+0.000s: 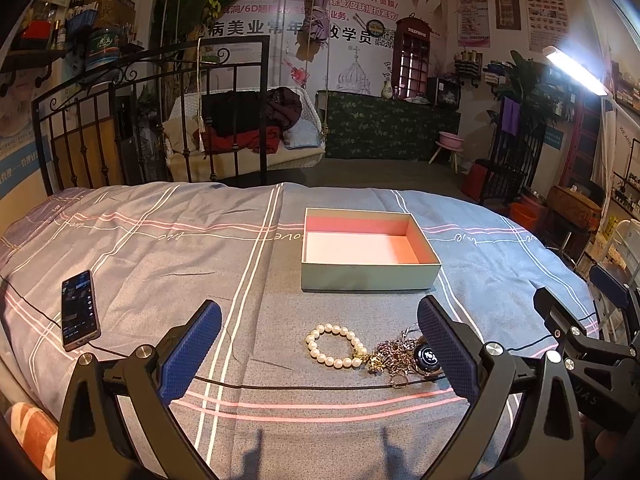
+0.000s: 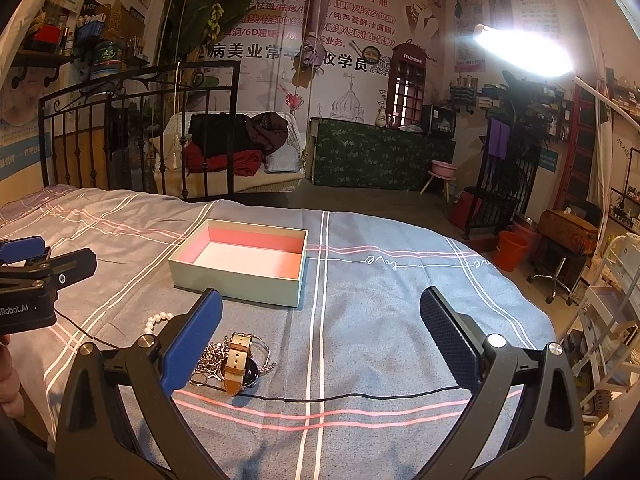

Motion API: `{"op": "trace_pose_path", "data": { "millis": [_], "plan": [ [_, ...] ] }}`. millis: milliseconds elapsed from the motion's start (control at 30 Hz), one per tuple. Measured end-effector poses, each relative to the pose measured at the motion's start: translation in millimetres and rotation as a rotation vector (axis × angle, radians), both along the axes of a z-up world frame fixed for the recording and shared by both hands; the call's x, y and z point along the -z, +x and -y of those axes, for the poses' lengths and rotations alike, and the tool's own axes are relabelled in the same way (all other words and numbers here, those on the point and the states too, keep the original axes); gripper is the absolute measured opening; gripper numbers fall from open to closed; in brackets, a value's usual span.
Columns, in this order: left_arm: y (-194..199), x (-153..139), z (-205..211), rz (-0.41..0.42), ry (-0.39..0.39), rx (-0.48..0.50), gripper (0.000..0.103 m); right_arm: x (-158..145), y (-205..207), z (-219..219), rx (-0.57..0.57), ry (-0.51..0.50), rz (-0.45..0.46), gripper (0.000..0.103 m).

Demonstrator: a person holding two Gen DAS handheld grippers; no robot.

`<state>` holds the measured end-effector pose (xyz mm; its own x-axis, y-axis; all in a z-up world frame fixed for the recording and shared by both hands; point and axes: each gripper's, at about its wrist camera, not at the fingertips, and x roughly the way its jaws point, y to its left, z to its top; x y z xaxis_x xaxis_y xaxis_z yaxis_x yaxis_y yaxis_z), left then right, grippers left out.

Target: Organize jewelry

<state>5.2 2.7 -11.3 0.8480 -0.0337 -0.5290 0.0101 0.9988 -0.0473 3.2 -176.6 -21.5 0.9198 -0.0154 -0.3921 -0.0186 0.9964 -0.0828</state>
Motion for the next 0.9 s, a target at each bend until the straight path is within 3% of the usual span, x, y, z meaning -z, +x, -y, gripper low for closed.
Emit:
{"op": "trace_pose_path", "data": {
  "millis": [900],
  "plan": [
    [10, 4, -1, -0.021, 0.0, -0.002, 0.097, 13, 17, 0, -0.007, 0.008, -0.048, 0.098]
  ]
}}
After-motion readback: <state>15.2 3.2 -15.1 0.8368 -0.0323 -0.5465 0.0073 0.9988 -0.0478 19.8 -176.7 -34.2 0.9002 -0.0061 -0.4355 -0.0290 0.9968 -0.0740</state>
